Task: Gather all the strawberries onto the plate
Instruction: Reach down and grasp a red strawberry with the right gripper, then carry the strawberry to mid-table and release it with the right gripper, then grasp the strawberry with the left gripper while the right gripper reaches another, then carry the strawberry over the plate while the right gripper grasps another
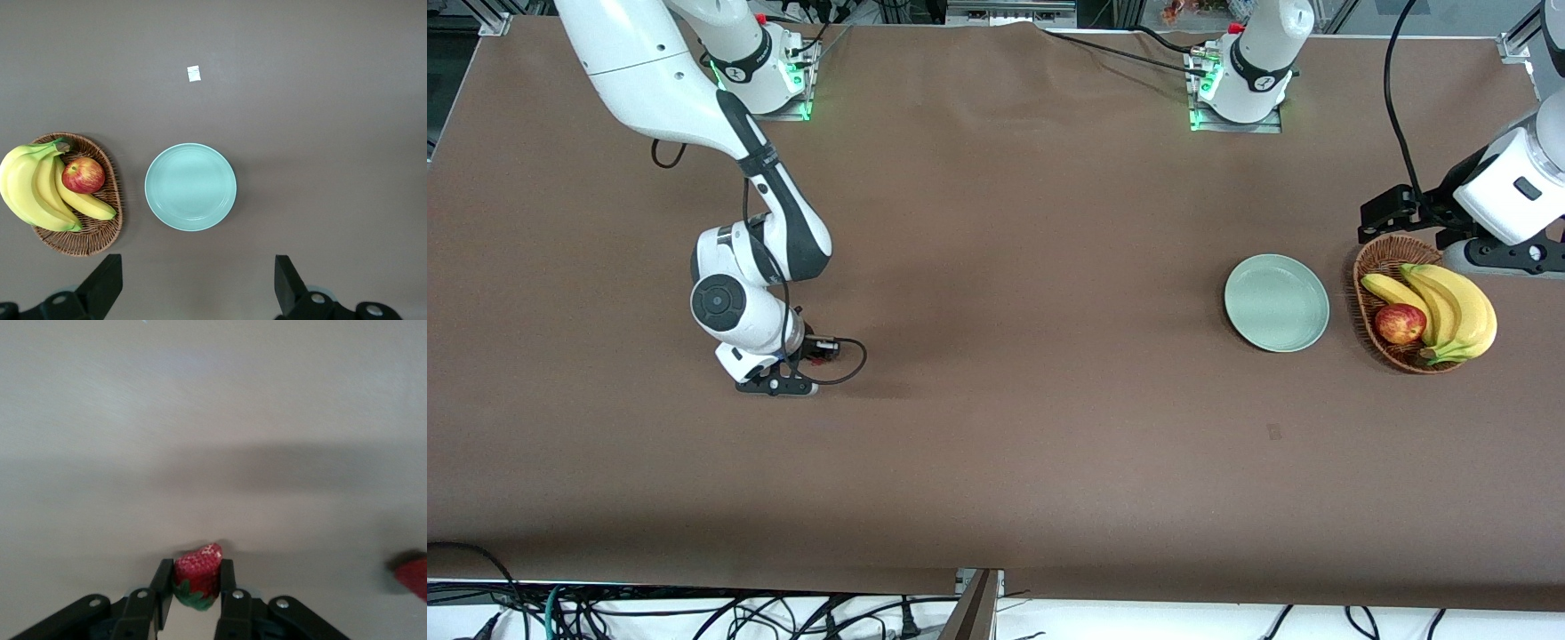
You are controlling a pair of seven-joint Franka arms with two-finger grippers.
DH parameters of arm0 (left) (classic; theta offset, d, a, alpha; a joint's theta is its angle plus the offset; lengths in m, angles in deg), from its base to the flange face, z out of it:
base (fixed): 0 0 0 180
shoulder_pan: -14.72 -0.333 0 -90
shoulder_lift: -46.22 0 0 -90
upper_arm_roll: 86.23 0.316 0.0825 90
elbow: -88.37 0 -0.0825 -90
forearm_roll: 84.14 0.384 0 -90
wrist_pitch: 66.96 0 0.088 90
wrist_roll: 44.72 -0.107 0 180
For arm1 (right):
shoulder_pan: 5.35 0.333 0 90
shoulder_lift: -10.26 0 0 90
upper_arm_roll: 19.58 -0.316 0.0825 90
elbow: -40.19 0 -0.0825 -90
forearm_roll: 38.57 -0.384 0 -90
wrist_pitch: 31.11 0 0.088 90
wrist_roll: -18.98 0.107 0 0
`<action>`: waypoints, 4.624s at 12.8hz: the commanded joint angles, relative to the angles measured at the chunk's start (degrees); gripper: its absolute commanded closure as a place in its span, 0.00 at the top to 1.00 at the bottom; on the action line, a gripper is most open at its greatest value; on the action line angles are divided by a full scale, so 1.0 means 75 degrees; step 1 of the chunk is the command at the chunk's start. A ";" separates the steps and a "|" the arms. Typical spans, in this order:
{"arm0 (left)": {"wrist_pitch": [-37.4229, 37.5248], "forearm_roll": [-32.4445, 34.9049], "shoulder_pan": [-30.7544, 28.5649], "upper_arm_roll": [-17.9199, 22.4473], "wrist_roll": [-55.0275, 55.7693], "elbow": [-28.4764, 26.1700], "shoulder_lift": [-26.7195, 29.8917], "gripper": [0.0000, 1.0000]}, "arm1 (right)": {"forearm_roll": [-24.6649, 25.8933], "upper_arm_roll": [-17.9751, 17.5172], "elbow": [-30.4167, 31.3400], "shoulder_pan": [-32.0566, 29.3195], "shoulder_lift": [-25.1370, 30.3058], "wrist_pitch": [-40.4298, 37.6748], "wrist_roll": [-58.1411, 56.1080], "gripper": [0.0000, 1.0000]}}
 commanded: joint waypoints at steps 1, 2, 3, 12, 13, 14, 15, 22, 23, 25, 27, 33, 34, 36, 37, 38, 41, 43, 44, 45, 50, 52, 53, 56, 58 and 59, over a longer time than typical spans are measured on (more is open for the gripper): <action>-0.0040 -0.0114 0.0044 0.0053 0.0045 0.0012 0.0035 1.00 | -0.0150 -0.0177 -0.0783 0.0363 -0.0250 -0.0183 0.0817 0.10; -0.0041 -0.0114 0.0044 0.0053 0.0057 0.0012 0.0035 1.00 | -0.0197 -0.0445 -0.1029 0.0375 -0.0355 -0.0160 0.1261 0.10; -0.0041 -0.0114 0.0044 0.0053 0.0045 0.0012 0.0035 1.00 | -0.0325 -0.0773 -0.1368 0.0387 -0.0519 -0.0113 0.1787 0.10; -0.0041 -0.0172 0.0032 0.0064 0.0080 0.0012 0.0047 1.00 | -0.0431 -0.0381 -0.4512 0.3711 -0.3145 0.2885 0.6336 0.23; -0.0041 -0.0173 0.0032 0.0064 0.0080 0.0000 0.0047 1.00 | -0.0431 -0.0180 -0.4500 0.3970 -0.3215 0.2992 0.6571 0.30; -0.0029 -0.0173 0.0032 0.0064 0.0080 -0.0023 0.0047 1.00 | -0.0420 -0.0016 -0.4477 0.4159 -0.3308 0.3144 0.6690 0.37; -0.0029 -0.0173 0.0020 0.0064 0.0092 -0.0046 0.0058 1.00 | -0.0420 0.0090 -0.4454 0.4207 -0.3356 0.3157 0.6703 0.40; -0.0355 -0.0558 0.0160 0.0029 0.0197 -0.0256 -0.0035 1.00 | -0.0478 0.0103 -0.4395 0.3144 -0.1941 0.0540 0.6167 0.85; -0.0601 -0.0617 0.0184 -0.0215 0.0407 -0.0374 -0.0116 1.00 | -0.0513 0.0091 -0.4256 0.2758 -0.1671 -0.0280 0.5456 0.85; -0.1314 -0.0618 0.0196 -0.0835 0.1341 -0.0573 -0.0502 1.00 | -0.0513 0.0115 -0.3613 0.2183 -0.1109 -0.1281 0.4037 0.85; -0.2064 -0.0583 0.0219 -0.1514 0.2150 -0.0586 -0.1122 1.00 | -0.0513 0.0347 -0.2747 0.1795 -0.0500 -0.1612 0.2865 0.85; -0.4572 0.0855 0.1389 -0.2069 0.4624 -0.0586 -0.3172 1.00 | -0.0525 0.1999 0.0827 0.1711 0.1809 -0.1531 0.0013 0.85; -0.4947 0.1067 0.1612 -0.2069 0.4987 -0.0574 -0.3524 1.00 | -0.0525 0.2187 0.1249 0.1711 0.2044 -0.1542 -0.0093 0.85; -0.5639 0.1838 0.1953 -0.2057 0.5877 -0.0586 -0.4181 1.00 | -0.0781 0.2247 0.2384 0.1711 0.2629 -0.1240 -0.0106 0.85; -0.5862 0.2249 0.2140 -0.2057 0.6392 -0.0586 -0.4427 1.00 | -0.1027 0.2259 0.3086 0.1711 0.2992 -0.0867 -0.0106 0.85; -0.6108 0.2566 0.2292 -0.2045 0.6768 -0.0586 -0.4662 1.00 | -0.1075 0.2248 0.3650 0.1711 0.3227 -0.0515 -0.0106 0.85; -0.6380 0.2863 0.2306 -0.2045 0.6948 -0.0621 -0.4969 1.00 | -0.1566 0.2236 0.4614 0.1723 0.3254 0.0165 -0.0094 0.85; -0.6392 0.2781 0.2271 -0.2068 0.6948 -0.0878 -0.4957 1.00 | -0.1603 0.2189 0.5072 0.1723 0.3113 0.0798 -0.0094 0.85; -0.6380 0.2757 0.2282 -0.2069 0.6936 -0.0972 -0.4980 1.00 | -0.1603 0.2143 0.5341 0.1735 0.3078 0.1289 -0.0094 0.85; -0.6404 0.2757 0.2270 -0.2080 0.6936 -0.1030 -0.4992 1.00 | -0.1603 0.2003 0.5459 0.1735 0.2973 0.1595 -0.0094 0.84; -0.6357 0.2184 0.2329 -0.2139 0.6936 -0.1101 -0.4992 0.94 | -0.1603 0.1955 0.5461 0.1735 0.2808 0.1774 -0.0118 0.62; -0.6334 0.2171 0.2341 -0.2150 0.6959 -0.1101 -0.5004 0.66 | -0.1603 0.1943 0.5449 0.1735 0.2761 0.1774 -0.0118 0.45; -0.6333 0.2090 0.2329 -0.2209 0.6959 -0.1101 -0.5004 0.53 | -0.1603 0.1954 0.5437 0.1735 0.2749 0.1774 -0.0141 0.38; -0.6333 0.2007 0.2271 -0.2221 0.6936 -0.1078 -0.4981 0.16 | -0.1603 0.1955 0.5391 0.1746 0.2761 0.1762 -0.0165 0.22; -0.6275 0.2007 0.2177 -0.2232 0.6913 -0.1066 -0.4922 0.08 | -0.1592 0.1943 0.5251 0.1758 0.2843 0.1692 -0.0141 0.20; -0.6020 0.1926 0.2026 -0.2279 0.6843 -0.1031 -0.4748 0.06 | -0.1592 0.1943 0.5099 0.1770 0.2843 0.1680 -0.0153 0.20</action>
